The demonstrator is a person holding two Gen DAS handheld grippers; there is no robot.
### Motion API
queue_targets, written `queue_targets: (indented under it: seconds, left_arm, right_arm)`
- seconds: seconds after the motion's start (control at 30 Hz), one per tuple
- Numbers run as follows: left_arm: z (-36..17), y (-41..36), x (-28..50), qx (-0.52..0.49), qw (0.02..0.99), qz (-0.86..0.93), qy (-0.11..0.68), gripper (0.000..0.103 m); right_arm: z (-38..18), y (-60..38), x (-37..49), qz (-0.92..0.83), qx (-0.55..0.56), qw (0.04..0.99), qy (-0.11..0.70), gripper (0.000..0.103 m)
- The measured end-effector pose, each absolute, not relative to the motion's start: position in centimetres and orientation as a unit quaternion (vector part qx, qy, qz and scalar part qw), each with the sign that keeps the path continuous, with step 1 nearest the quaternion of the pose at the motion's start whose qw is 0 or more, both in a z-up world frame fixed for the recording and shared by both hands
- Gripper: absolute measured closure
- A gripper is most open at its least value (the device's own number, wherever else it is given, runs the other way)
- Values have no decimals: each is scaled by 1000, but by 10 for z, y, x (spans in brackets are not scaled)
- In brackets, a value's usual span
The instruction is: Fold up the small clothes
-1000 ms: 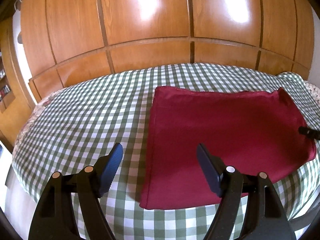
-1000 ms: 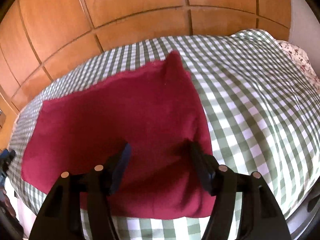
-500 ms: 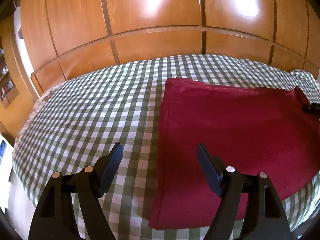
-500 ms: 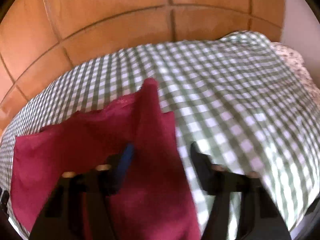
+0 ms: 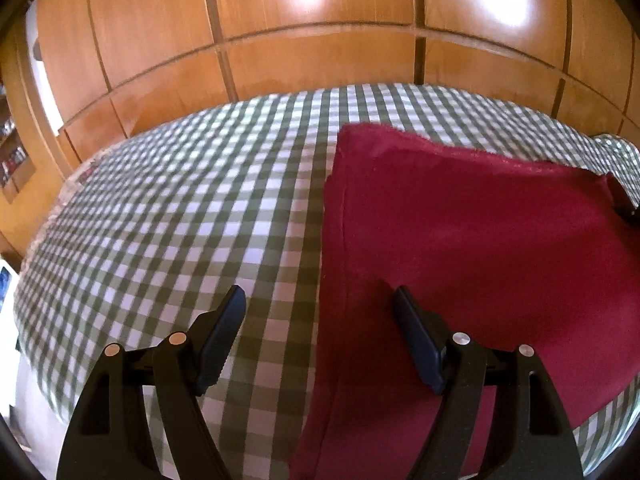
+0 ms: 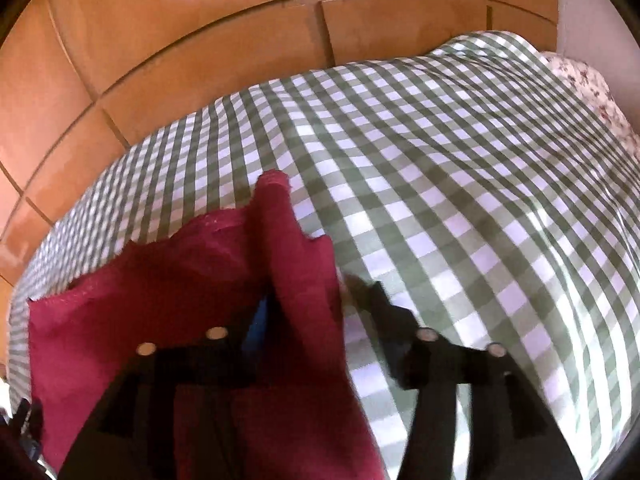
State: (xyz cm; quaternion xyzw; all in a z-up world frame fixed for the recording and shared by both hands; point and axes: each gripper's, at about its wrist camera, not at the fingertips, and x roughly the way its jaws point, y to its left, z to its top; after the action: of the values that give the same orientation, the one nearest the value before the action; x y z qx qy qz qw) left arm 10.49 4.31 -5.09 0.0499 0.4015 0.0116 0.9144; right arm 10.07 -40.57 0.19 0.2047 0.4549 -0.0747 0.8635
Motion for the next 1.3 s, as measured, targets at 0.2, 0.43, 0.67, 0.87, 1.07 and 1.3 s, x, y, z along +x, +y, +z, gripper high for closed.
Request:
queue_targets:
  seconds: [0.2,0.43,0.67,0.87,1.07,1.3]
  left_arm:
    - [-33,43,92,43,924,5,379,28]
    - [-18,34,79,33,932,-16,361,28]
    - [-17,23,70,34,931,-34,361,28]
    - [-20,13,66,40,929,-48,365,28]
    - [-30,8,69,43,922,-61,379,28]
    - [-49,11,80,24,906,-79,415,28]
  right_arm:
    - [8,-413,67,-29,241,857,455,27]
    - [0,-408,28,21,285,839,463,25]
    - [-1,-395,14,53,297,834,462,29]
    - [0,-386,17,66,285,831,474,49]
    - [15,-378,17,86,267,831,480,74]
    - [67,-349,24,135,242,848,452,76]
